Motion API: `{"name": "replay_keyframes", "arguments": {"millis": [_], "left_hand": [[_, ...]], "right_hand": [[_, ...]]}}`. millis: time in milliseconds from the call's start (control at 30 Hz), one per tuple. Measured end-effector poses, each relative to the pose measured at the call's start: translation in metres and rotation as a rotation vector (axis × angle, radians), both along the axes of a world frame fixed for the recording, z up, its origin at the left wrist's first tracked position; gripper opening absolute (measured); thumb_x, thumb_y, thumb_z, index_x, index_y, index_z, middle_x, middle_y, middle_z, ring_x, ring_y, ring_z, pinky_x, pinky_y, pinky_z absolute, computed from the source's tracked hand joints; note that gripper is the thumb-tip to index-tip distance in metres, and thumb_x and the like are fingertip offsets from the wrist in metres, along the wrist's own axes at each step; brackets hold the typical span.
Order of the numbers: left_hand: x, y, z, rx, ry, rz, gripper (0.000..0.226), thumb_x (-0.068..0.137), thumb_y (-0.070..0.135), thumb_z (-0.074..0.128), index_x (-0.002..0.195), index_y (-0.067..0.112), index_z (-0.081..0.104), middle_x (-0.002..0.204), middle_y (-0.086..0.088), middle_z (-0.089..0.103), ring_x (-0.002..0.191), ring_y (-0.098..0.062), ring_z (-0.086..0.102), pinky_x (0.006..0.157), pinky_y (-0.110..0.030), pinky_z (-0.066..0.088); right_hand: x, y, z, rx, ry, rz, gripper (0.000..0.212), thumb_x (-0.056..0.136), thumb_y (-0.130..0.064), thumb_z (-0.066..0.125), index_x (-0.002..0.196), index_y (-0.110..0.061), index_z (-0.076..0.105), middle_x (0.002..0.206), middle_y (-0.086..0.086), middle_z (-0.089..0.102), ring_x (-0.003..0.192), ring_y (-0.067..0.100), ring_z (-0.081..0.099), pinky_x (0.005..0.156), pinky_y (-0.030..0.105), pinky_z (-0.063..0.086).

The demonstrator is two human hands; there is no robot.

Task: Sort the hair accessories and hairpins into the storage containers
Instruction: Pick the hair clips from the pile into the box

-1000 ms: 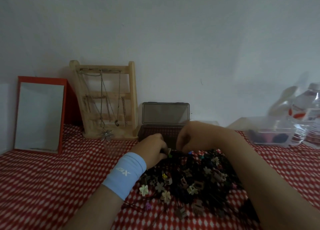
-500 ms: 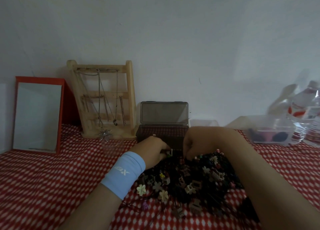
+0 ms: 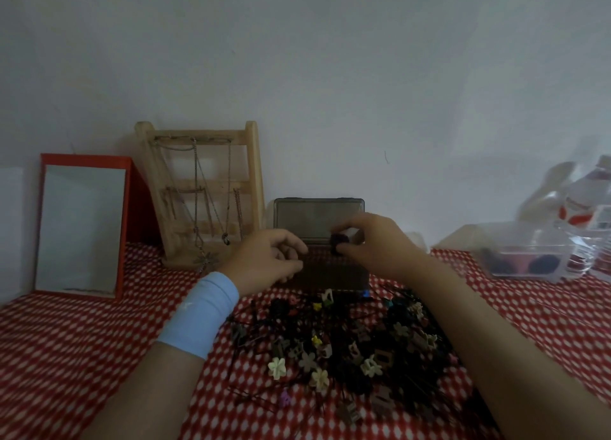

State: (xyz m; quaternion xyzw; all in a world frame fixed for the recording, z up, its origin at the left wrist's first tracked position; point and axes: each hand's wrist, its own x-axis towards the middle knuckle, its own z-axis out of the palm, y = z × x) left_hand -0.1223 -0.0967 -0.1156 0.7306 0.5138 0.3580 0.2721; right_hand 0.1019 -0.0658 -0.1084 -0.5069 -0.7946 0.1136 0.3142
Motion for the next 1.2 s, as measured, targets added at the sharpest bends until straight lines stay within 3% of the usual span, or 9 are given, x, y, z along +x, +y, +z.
{"name": "replay_keyframes", "arguments": {"millis": [133, 233, 400, 600, 700, 833, 967, 1067, 1200], "left_hand": [[-0.002, 0.004, -0.003, 0.098, -0.021, 0.062, 0.021, 0.087, 0.004, 0.066, 0.092, 0.024, 0.069, 0.084, 0.000, 0.066, 0.072, -0.016, 0.066, 0.072, -0.025, 0.056], [-0.012, 0.006, 0.000, 0.045, 0.166, 0.048, 0.017, 0.089, 0.013, 0.066, 0.091, 0.029, 0.071, 0.083, 0.008, 0.069, 0.071, -0.007, 0.068, 0.078, -0.028, 0.057], [-0.010, 0.001, -0.001, -0.016, 0.532, -0.028, 0.021, 0.093, 0.021, 0.063, 0.109, 0.029, 0.073, 0.104, 0.017, 0.068, 0.084, 0.005, 0.058, 0.087, -0.017, 0.044], [0.004, 0.006, -0.022, -0.054, 0.729, -0.098, 0.037, 0.091, 0.022, 0.063, 0.128, 0.029, 0.063, 0.129, 0.004, 0.063, 0.113, -0.016, 0.059, 0.097, -0.031, 0.048], [-0.001, 0.009, -0.024, -0.059, 0.690, -0.088, 0.037, 0.086, 0.022, 0.070, 0.123, 0.024, 0.065, 0.117, 0.002, 0.066, 0.105, -0.015, 0.062, 0.089, -0.027, 0.051], [-0.005, 0.008, -0.017, -0.055, 0.600, -0.098, 0.028, 0.085, 0.011, 0.069, 0.112, 0.020, 0.069, 0.104, 0.003, 0.071, 0.081, -0.005, 0.062, 0.065, -0.008, 0.045], [-0.015, 0.003, -0.005, -0.097, 0.522, -0.084, 0.026, 0.084, 0.013, 0.071, 0.108, 0.022, 0.070, 0.090, 0.014, 0.066, 0.078, 0.000, 0.061, 0.064, -0.010, 0.045], [-0.023, 0.002, -0.007, -0.172, 0.606, -0.107, 0.033, 0.082, 0.015, 0.074, 0.114, 0.023, 0.069, 0.101, 0.015, 0.064, 0.077, 0.005, 0.055, 0.061, -0.004, 0.037], [-0.028, 0.006, -0.010, -0.171, 0.709, -0.079, 0.026, 0.085, 0.019, 0.071, 0.111, 0.024, 0.073, 0.122, 0.009, 0.063, 0.100, -0.008, 0.058, 0.079, -0.018, 0.043]], "right_hand": [[-0.010, -0.004, -0.001, 0.091, -0.163, 0.102, 0.016, 0.089, -0.014, 0.071, 0.100, -0.025, 0.076, 0.096, -0.013, 0.058, 0.081, 0.005, 0.056, 0.082, 0.024, 0.050], [-0.022, -0.011, -0.005, -0.056, -0.352, 0.263, 0.024, 0.091, -0.013, 0.066, 0.103, -0.032, 0.077, 0.100, -0.019, 0.068, 0.084, -0.004, 0.059, 0.085, 0.016, 0.048], [-0.029, -0.007, -0.024, -0.108, -0.667, 0.227, 0.058, 0.084, 0.003, 0.058, 0.123, -0.039, 0.067, 0.127, -0.009, 0.065, 0.114, 0.015, 0.060, 0.096, 0.039, 0.053], [-0.026, -0.008, -0.021, -0.117, -0.674, 0.257, 0.038, 0.085, -0.016, 0.070, 0.121, -0.030, 0.070, 0.109, -0.010, 0.064, 0.098, 0.013, 0.059, 0.085, 0.029, 0.051], [-0.023, -0.011, -0.012, -0.096, -0.584, 0.244, 0.024, 0.086, -0.029, 0.072, 0.110, -0.028, 0.073, 0.095, -0.015, 0.057, 0.085, 0.006, 0.054, 0.081, 0.029, 0.052], [-0.024, -0.018, -0.005, -0.099, -0.467, 0.242, 0.019, 0.083, -0.021, 0.068, 0.101, -0.027, 0.067, 0.094, -0.013, 0.061, 0.082, 0.007, 0.058, 0.073, 0.027, 0.053], [-0.029, -0.023, -0.008, -0.109, -0.393, 0.220, 0.022, 0.079, -0.010, 0.063, 0.094, -0.027, 0.059, 0.087, -0.012, 0.057, 0.078, 0.010, 0.056, 0.061, 0.020, 0.045], [-0.037, -0.025, -0.009, -0.119, -0.373, 0.252, 0.039, 0.087, -0.005, 0.057, 0.115, -0.029, 0.069, 0.102, -0.012, 0.065, 0.088, 0.005, 0.062, 0.073, 0.008, 0.043], [-0.058, -0.014, -0.015, -0.094, -0.574, 0.307, 0.041, 0.092, 0.000, 0.056, 0.124, -0.021, 0.071, 0.124, -0.001, 0.068, 0.111, 0.015, 0.062, 0.093, 0.020, 0.046]]}}
